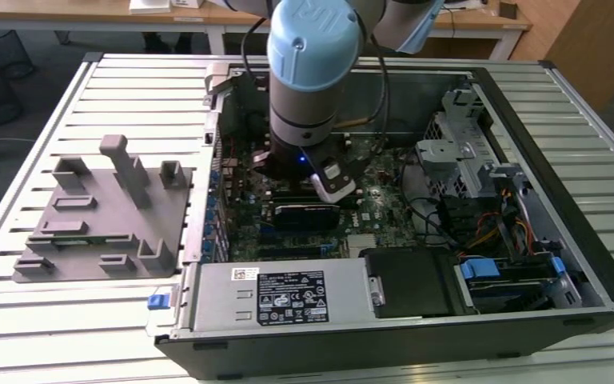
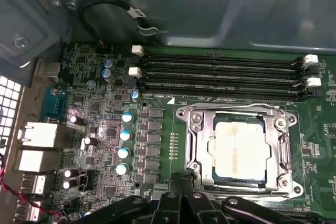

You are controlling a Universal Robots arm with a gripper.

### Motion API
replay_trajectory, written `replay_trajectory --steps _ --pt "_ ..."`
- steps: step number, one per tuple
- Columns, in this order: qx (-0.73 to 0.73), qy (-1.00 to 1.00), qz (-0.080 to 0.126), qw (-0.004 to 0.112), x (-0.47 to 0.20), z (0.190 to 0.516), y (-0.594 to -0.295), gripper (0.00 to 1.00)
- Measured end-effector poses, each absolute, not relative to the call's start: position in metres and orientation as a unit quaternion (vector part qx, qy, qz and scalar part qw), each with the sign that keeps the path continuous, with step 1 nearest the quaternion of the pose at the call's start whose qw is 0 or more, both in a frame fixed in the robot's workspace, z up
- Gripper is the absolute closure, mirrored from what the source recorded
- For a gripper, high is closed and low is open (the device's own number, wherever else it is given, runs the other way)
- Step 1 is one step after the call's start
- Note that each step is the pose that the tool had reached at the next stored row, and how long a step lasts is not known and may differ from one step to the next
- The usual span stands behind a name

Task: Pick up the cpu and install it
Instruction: 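Install the second cpu locking lever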

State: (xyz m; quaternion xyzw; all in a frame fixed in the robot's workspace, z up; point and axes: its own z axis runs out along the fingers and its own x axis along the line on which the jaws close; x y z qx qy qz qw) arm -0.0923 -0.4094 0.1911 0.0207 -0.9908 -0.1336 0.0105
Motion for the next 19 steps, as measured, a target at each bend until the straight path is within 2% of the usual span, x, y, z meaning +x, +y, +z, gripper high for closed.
replay_trajectory --steps 19 --pt "0.021 -0.991 -0.134 0.010 -0.093 0.204 -0.409 0.89"
